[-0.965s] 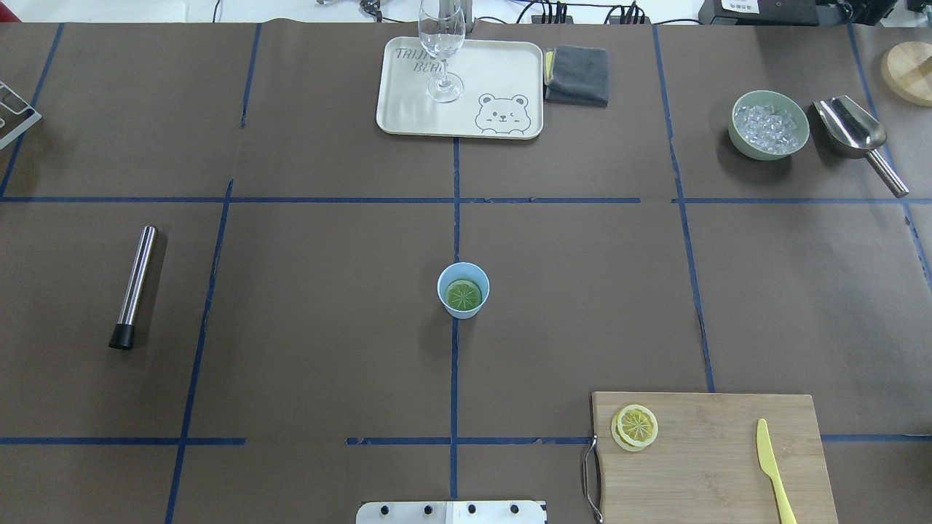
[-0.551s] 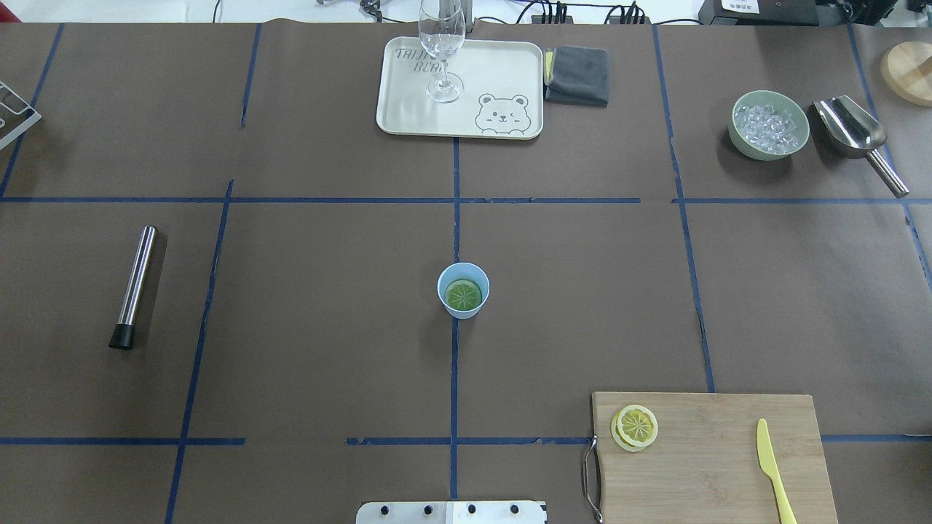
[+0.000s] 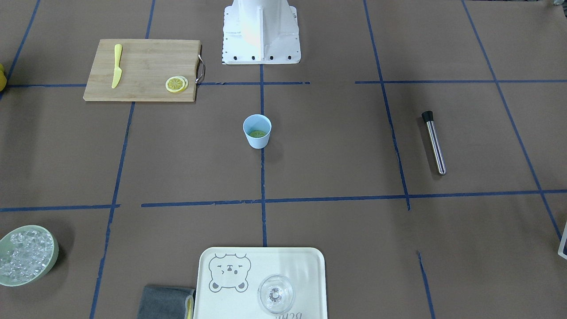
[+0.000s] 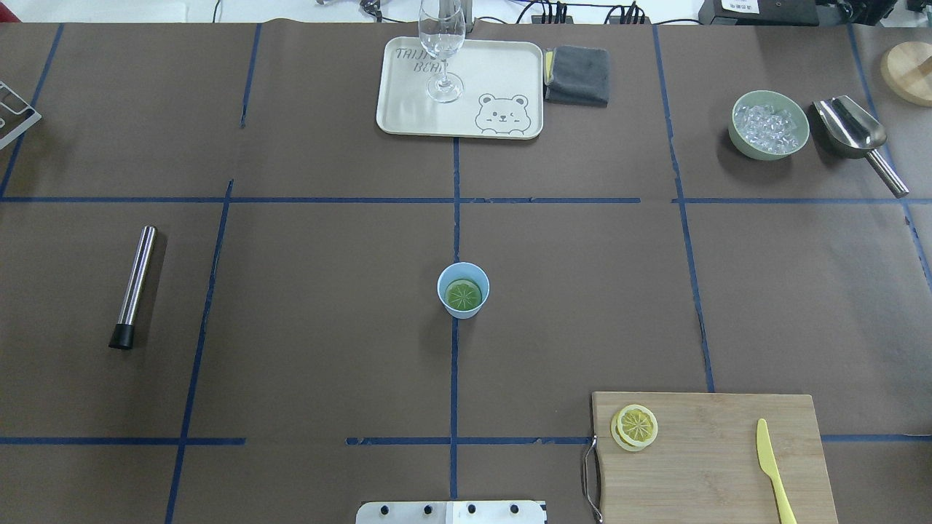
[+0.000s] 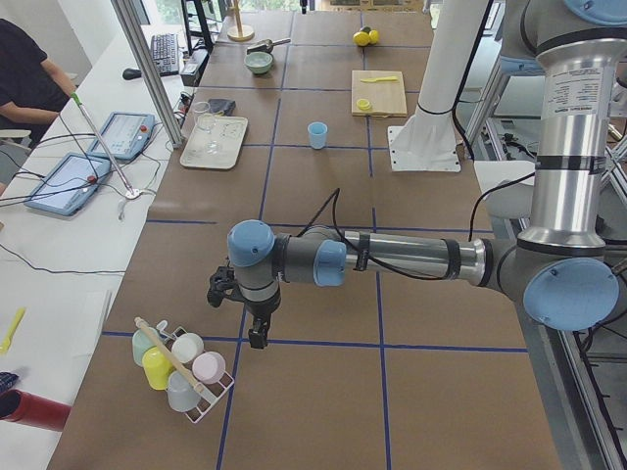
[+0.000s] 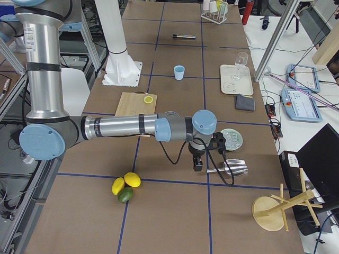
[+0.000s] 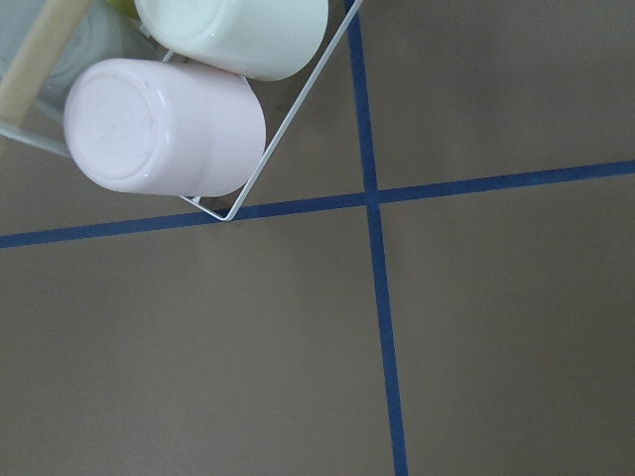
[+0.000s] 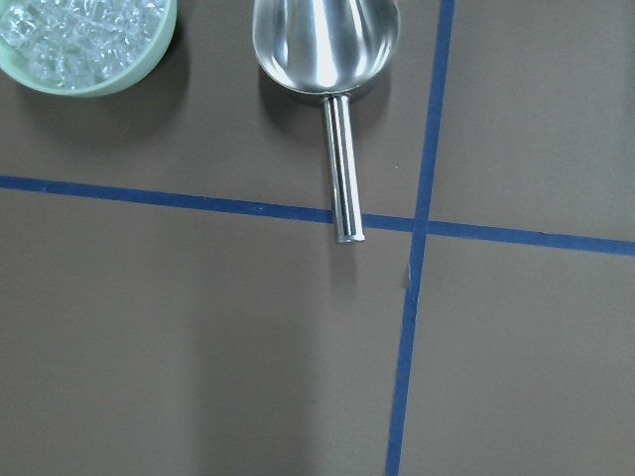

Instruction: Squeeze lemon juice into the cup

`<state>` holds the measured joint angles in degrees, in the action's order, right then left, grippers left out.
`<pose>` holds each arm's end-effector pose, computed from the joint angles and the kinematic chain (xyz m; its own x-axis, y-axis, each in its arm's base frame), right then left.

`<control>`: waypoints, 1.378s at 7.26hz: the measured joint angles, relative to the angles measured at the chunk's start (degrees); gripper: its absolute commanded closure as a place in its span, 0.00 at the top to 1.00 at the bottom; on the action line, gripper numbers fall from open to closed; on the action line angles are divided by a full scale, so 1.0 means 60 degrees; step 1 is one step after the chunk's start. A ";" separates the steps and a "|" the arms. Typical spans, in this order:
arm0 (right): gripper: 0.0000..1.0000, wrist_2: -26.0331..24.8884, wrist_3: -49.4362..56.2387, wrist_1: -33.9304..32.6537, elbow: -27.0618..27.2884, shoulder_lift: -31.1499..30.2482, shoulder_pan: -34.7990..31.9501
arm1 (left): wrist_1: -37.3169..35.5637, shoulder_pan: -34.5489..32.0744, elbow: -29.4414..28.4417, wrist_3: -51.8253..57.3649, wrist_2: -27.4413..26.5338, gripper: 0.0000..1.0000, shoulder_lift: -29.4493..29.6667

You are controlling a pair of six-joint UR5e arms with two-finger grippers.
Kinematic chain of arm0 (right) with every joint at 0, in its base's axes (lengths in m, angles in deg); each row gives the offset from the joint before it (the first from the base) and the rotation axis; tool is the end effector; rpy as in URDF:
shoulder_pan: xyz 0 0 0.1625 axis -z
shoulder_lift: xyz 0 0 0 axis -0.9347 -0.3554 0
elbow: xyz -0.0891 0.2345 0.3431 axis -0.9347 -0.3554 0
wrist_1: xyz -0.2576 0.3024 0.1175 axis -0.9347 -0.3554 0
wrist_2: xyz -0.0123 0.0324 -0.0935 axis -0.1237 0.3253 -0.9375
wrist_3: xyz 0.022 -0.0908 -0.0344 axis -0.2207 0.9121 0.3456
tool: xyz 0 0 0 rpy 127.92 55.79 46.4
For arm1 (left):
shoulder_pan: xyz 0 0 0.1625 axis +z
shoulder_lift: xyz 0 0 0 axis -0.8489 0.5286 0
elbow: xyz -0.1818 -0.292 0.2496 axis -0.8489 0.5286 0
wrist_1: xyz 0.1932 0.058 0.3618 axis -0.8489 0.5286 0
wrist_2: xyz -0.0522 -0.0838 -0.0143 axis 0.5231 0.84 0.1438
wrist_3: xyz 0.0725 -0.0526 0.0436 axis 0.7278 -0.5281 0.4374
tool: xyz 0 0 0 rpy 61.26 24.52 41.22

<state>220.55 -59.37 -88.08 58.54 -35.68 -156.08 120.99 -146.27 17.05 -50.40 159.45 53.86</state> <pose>0.0330 -0.5012 0.6100 0.6739 -0.0918 0.7331 0.0531 0.9957 0.0759 -0.0494 -0.4961 0.6289 0.7244 0.1172 -0.6793 -0.0687 0.9928 0.0980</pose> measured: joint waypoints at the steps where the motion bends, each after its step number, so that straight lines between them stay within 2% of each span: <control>1: 1.00 0.0094 -0.0013 0.0004 -0.0078 -0.0010 -0.0104 | -0.0001 -0.0005 0.0008 0.0006 0.0023 1.00 0.0000; 10: 1.00 0.0316 -0.0009 0.0016 -0.0113 -0.0005 -0.0194 | 0.0011 -0.0063 0.0042 0.0043 0.0010 1.00 -0.0032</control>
<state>222.45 -59.42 -87.98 57.86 -35.71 -157.25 121.05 -146.65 17.30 -50.14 159.51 53.67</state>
